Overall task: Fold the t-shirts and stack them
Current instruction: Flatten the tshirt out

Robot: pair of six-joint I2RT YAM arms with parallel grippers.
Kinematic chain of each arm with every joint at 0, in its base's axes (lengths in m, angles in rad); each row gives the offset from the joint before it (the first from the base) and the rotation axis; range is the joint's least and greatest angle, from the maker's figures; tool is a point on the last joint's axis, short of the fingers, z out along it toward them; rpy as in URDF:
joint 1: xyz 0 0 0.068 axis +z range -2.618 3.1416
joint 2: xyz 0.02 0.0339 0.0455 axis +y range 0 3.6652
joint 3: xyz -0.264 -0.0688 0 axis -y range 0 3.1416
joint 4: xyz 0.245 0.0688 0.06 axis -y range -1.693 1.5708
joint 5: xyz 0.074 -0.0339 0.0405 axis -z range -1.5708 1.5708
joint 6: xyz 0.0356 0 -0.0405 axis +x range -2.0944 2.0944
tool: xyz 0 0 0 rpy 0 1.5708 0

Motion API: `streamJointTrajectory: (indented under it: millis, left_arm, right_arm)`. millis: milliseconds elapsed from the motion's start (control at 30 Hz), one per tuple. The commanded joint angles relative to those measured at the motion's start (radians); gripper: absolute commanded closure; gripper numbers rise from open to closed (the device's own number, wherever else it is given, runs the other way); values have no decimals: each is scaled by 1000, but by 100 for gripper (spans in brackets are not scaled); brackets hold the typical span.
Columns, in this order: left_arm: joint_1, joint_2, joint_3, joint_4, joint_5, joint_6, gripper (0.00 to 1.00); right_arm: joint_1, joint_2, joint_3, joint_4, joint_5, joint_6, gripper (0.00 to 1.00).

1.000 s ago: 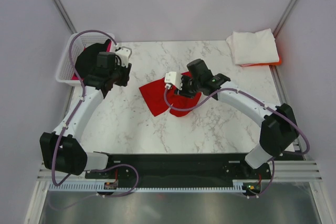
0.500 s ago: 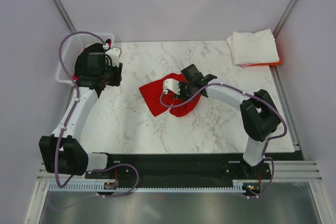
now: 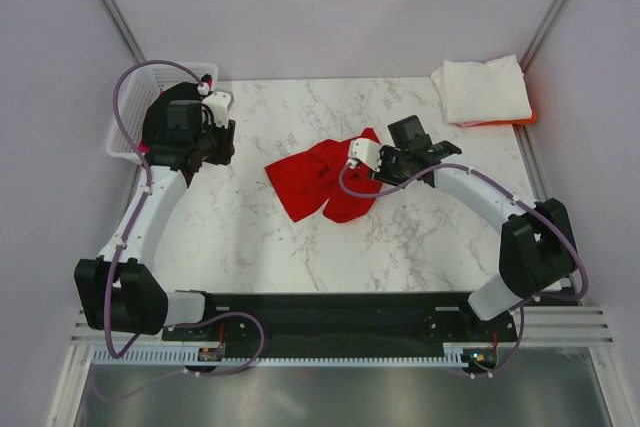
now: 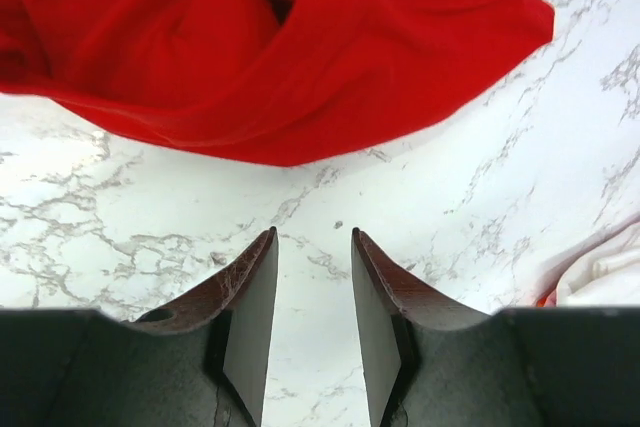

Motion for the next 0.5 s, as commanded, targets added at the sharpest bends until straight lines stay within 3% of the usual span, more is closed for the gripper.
streamJointTrajectory:
  millis: [0,467]
  left_arm:
    - [5,-24,9,27,28,-26,55]
    - [45,-58,-27,24,16,-16,55]
  right_arm:
    - [34,-12,49,-2,-43,37,56]
    - [152,216,259,-40,-175,-31,63]
